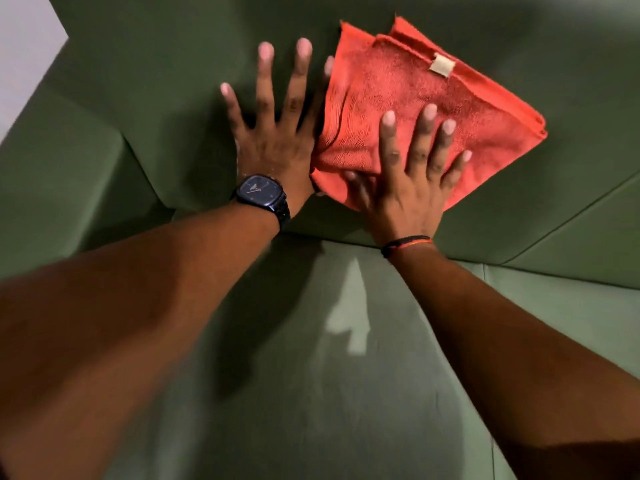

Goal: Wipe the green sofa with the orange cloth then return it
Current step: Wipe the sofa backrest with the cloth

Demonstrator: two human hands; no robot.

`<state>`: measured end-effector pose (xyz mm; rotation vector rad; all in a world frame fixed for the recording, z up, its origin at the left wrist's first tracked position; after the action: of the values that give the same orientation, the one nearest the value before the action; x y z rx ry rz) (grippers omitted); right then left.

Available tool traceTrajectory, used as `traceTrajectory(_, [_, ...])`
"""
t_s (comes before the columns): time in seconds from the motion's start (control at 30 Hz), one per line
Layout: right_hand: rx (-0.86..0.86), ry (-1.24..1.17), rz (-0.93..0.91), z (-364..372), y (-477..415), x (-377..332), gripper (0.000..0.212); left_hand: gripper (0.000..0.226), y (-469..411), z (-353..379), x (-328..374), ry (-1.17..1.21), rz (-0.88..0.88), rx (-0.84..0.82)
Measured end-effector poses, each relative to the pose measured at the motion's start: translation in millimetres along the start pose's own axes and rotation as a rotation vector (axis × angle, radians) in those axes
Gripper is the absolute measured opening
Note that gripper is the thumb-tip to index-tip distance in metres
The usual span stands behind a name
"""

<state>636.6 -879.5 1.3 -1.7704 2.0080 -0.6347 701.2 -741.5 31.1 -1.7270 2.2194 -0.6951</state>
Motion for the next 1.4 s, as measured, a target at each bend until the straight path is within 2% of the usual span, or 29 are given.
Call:
traceTrajectory(0.03, [0.002, 0.005, 0.011, -2, -1, 10, 0.078, 0.092, 1, 3, -2, -0.048, 0.025, -0.019])
traceTrajectory(0.1, [0.053, -0.021, 0.177, -7, -8, 32, 0.084, 0.132, 3, 6, -6, -0.107, 0.075, -0.083])
traceTrajectory(0.17, [0.101, -0.073, 0.322, -9, -14, 30, 0.085, 0.15, 4, 7, -7, -0.116, 0.093, -0.122])
traceTrajectory(0.23, [0.048, -0.073, 0.231, -5, -16, 5, 0.081, 0.14, 4, 6, -6, -0.114, 0.072, -0.13])
traceTrajectory(0.33, [-0.021, -0.019, 0.005, -1, -6, -9, 0.077, 0.084, 3, 1, -3, -0.026, 0.066, -0.089])
traceTrajectory(0.37, [-0.004, -0.018, 0.016, -4, -6, 0, 0.078, 0.084, 3, -1, -3, -0.028, 0.063, -0.087])
traceTrajectory(0.47, [0.096, -0.072, 0.297, -15, -15, 35, 0.087, 0.127, 5, 0, -5, -0.065, 0.082, -0.165])
traceTrajectory(0.53, [0.09, -0.09, 0.321, -16, -19, 26, 0.085, 0.134, 6, 2, -5, -0.079, 0.084, -0.179])
traceTrajectory(0.57, [0.042, -0.068, 0.239, -12, -19, 13, 0.083, 0.126, 6, 2, -5, -0.083, 0.077, -0.17])
traceTrajectory(0.63, [-0.039, -0.012, 0.027, -6, -11, -2, 0.079, 0.094, 6, 1, -3, -0.068, 0.063, -0.123])
traceTrajectory(0.7, [-0.027, 0.027, -0.059, -10, -8, 9, 0.077, 0.078, 6, -1, -3, -0.042, 0.06, -0.098])
traceTrajectory(0.8, [0.047, 0.008, 0.128, -17, -14, 39, 0.084, 0.107, 5, 2, -5, -0.035, 0.083, -0.154])
traceTrajectory(0.87, [0.043, -0.037, 0.197, -16, -18, 31, 0.084, 0.11, 5, 1, -5, -0.041, 0.082, -0.162])
traceTrajectory(0.97, [-0.049, 0.045, -0.052, -6, -11, 4, 0.079, 0.078, 5, -2, -2, -0.007, 0.074, -0.14])
traceTrajectory(1.03, [-0.035, 0.098, -0.17, -8, -9, 15, 0.076, 0.083, 5, -2, -3, 0.015, 0.076, -0.155])
traceTrajectory(1.13, [0.031, 0.122, -0.083, -13, -9, 42, 0.081, 0.107, 5, -1, -6, -0.026, 0.083, -0.149])
traceTrajectory(1.17, [0.037, 0.11, -0.02, -13, -9, 42, 0.083, 0.106, 5, -1, -5, -0.035, 0.081, -0.135])
traceTrajectory(1.23, [0.006, 0.064, 0.039, -9, -6, 26, 0.083, 0.087, 5, -3, -3, -0.062, 0.076, -0.083])
traceTrajectory(1.33, [-0.057, 0.079, -0.153, 1, -1, -1, 0.076, 0.066, 3, 0, -3, -0.002, 0.069, -0.107])
traceTrajectory(1.4, [-0.025, 0.091, -0.226, -2, -2, 9, 0.074, 0.071, 3, 1, -5, 0.037, 0.075, -0.118])
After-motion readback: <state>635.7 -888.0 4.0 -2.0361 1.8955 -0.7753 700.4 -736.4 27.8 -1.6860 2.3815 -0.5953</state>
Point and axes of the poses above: each hand's wrist, its own y-axis away from the middle knuckle, its own z-axis out of the palm, x = y × z, the point moved 7 cm from there along -y, towards the middle knuckle, and after that the axes turned 6 degrees about -z, right-handed, at the moved point
